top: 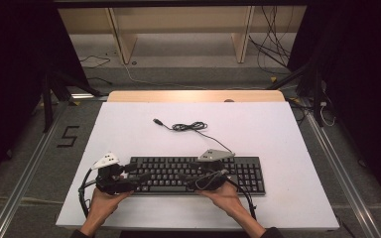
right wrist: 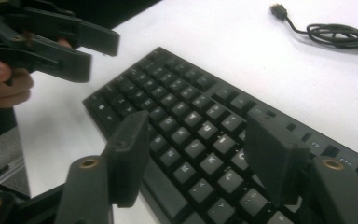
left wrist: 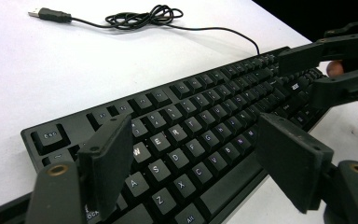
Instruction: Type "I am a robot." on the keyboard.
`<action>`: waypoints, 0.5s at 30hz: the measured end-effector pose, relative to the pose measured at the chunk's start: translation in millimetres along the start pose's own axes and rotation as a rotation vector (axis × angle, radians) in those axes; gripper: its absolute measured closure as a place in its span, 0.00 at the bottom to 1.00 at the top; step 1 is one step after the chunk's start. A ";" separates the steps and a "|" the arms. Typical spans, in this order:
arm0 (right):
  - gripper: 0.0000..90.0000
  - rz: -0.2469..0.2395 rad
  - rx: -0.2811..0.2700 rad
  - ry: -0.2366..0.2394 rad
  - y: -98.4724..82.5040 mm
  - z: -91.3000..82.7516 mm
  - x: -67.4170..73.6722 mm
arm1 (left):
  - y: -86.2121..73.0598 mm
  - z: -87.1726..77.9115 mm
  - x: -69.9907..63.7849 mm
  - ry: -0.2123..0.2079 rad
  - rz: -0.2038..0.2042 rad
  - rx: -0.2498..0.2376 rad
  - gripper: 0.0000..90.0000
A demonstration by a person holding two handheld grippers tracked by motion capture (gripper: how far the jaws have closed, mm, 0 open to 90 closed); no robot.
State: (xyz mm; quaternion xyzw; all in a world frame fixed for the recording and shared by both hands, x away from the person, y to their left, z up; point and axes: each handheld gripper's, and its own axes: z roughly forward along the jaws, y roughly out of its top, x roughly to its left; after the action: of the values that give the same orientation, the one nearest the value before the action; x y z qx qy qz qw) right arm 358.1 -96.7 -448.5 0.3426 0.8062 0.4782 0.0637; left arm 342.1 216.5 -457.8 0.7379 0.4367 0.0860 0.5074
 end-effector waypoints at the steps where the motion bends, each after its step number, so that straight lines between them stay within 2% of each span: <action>1: 0.45 -0.002 -0.004 0.004 -0.1 -0.9 1.3 | 0.0 0.0 0.0 0.001 0.000 -0.001 0.30; 15: 0.39 -0.015 0.008 0.036 0.7 7.4 10.8 | -0.4 -1.6 -0.2 -0.001 -0.004 -0.001 0.30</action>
State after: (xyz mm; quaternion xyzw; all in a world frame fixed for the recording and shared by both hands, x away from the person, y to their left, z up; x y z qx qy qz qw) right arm 353.5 -84.5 -449.5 0.3279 0.8117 0.4806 0.0514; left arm 340.9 217.5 -457.3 0.7367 0.4378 0.0849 0.5083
